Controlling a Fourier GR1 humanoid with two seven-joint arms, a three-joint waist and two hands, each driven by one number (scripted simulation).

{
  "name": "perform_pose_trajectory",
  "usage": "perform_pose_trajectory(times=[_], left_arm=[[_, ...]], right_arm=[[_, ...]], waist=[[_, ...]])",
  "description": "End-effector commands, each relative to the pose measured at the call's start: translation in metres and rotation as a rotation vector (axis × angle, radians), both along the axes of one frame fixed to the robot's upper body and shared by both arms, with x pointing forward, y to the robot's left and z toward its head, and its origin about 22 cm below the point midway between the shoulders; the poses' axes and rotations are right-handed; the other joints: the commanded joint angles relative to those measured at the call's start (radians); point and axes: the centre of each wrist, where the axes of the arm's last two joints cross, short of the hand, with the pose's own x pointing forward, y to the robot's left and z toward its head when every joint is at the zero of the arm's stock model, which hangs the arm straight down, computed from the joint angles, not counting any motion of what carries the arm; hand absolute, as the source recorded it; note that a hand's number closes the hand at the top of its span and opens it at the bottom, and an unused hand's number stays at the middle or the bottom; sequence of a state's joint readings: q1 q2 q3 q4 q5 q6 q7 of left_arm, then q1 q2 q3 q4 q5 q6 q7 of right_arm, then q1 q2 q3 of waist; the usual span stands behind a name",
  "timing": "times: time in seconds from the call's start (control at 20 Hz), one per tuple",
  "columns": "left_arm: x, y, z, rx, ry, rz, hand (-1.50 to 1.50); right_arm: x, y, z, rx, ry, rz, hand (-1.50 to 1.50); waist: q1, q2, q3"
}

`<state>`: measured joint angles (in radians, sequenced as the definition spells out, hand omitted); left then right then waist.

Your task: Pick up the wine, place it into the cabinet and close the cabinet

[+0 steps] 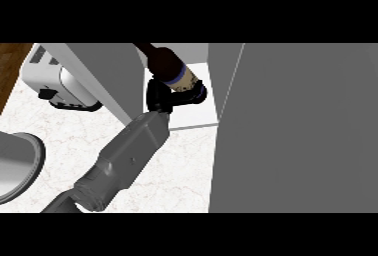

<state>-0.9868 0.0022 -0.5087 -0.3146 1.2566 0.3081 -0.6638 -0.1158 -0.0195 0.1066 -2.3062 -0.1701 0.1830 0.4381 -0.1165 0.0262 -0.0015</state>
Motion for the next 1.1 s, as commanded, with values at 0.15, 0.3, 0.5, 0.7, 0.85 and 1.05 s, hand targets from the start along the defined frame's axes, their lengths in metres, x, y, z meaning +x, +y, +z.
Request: perform_pose_trajectory(times=[0.15,0.3,0.5,0.7,0.85,1.05], left_arm=[[-0.012,-0.008,-0.008,-0.015,0.026,-0.015,1.50],[-0.007,-0.016,0.005,-0.043,0.010,-0.005,1.50],[-0.012,-0.020,0.004,-0.067,0.018,0.060,-1.50],[-0.005,-0.017,0.008,-0.101,0.010,0.085,-1.50],[-0.005,-0.021,0.011,-0.083,-0.007,0.095,-1.50],[-0.006,-0.019,0.006,-0.043,0.033,0.117,-1.50]], right_arm=[[0.004,0.001,0.005,0.013,0.008,0.001,-1.50],[0.012,0.012,0.001,0.016,0.004,0.012,-1.50],[0.000,0.008,0.000,0.013,0.006,0.028,-1.50],[0.003,0.000,0.000,0.008,0.008,0.004,-1.50],[0.005,0.002,0.002,0.002,-0.009,0.033,-1.50],[-0.005,0.002,0.003,-0.005,-0.008,0.016,-1.50]], waist=[[-0.003,0.002,-0.001],[-0.002,0.004,-0.001],[-0.028,0.003,0.000],[-0.015,0.008,0.000],[-0.020,0.009,0.000],[-0.026,0.006,0.000]])
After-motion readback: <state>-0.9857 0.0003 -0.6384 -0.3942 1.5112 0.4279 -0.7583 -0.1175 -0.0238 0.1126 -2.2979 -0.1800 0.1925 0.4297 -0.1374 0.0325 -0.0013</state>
